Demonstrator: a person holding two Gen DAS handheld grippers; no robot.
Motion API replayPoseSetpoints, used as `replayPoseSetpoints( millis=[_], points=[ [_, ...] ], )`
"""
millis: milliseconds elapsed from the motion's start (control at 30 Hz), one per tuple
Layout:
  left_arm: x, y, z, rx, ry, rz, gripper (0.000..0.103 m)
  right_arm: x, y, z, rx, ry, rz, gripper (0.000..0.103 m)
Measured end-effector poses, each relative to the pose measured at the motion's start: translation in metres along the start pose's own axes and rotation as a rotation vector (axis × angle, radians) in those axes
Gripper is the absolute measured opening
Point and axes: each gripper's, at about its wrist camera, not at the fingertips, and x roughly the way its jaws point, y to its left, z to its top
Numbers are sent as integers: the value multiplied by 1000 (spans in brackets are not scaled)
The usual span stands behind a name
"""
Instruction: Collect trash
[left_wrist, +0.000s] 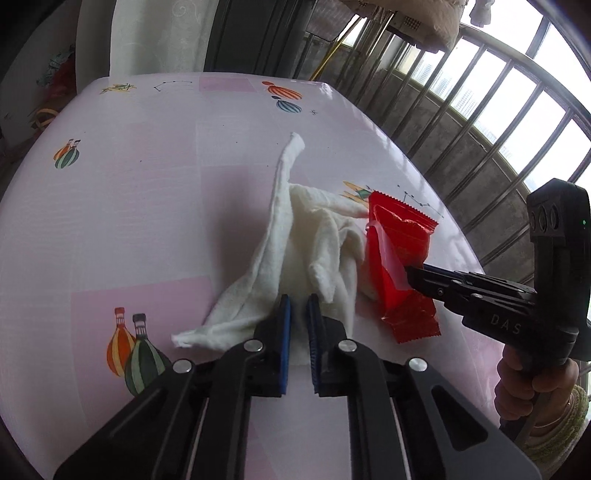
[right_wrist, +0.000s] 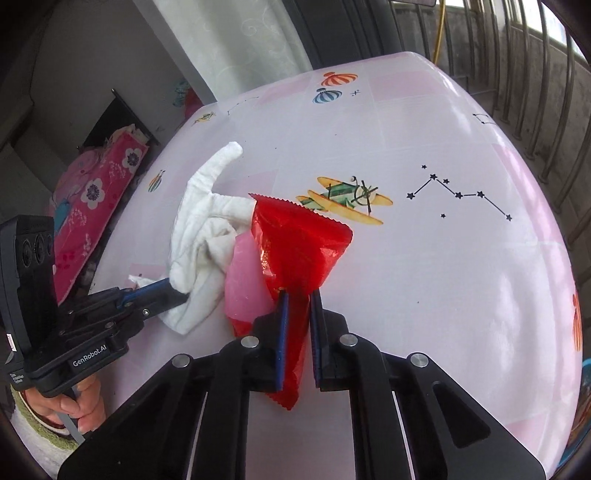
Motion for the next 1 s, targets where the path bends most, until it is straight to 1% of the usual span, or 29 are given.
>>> replayPoseSetpoints(
  millis=[133,300,400,500,567,633,700,767,800,833,933,1000],
  points=[
    [-16,-18,-29,20,24,-42,6,-6,7,-18,-3,27,33,6],
    [-40,-34,-77,-37,58,-137,5,-27,15,-55,-2,69,62,5],
    [-57,-39,-110,-70,60,-169,5,-41,16,-81,10,87,71,5],
    [-71,-40,-138,-128,60,-205,5,-55,14,-103,46,102,91,5],
    [-80,-40,-149,-144,30,-177,6,-62,12,-110,63,100,84,6],
    [-89,-39,-155,-158,-7,-153,10,-66,7,-110,88,87,73,11],
    [-97,-35,-157,-191,-51,-134,22,-66,1,-101,127,71,73,25],
    [-105,-30,-157,-212,-88,-111,26,-73,-2,-100,150,45,62,34],
    [-107,-29,-157,-210,-102,-94,29,-76,-3,-98,155,35,56,35],
    [-110,-29,-157,-206,-114,-79,30,-80,-3,-97,160,24,54,35],
    [-113,-25,-155,-200,-140,-51,34,-94,-2,-100,174,-26,51,41],
    [-113,-23,-154,-203,-148,-37,36,-100,1,-100,174,-52,67,42]
  ],
)
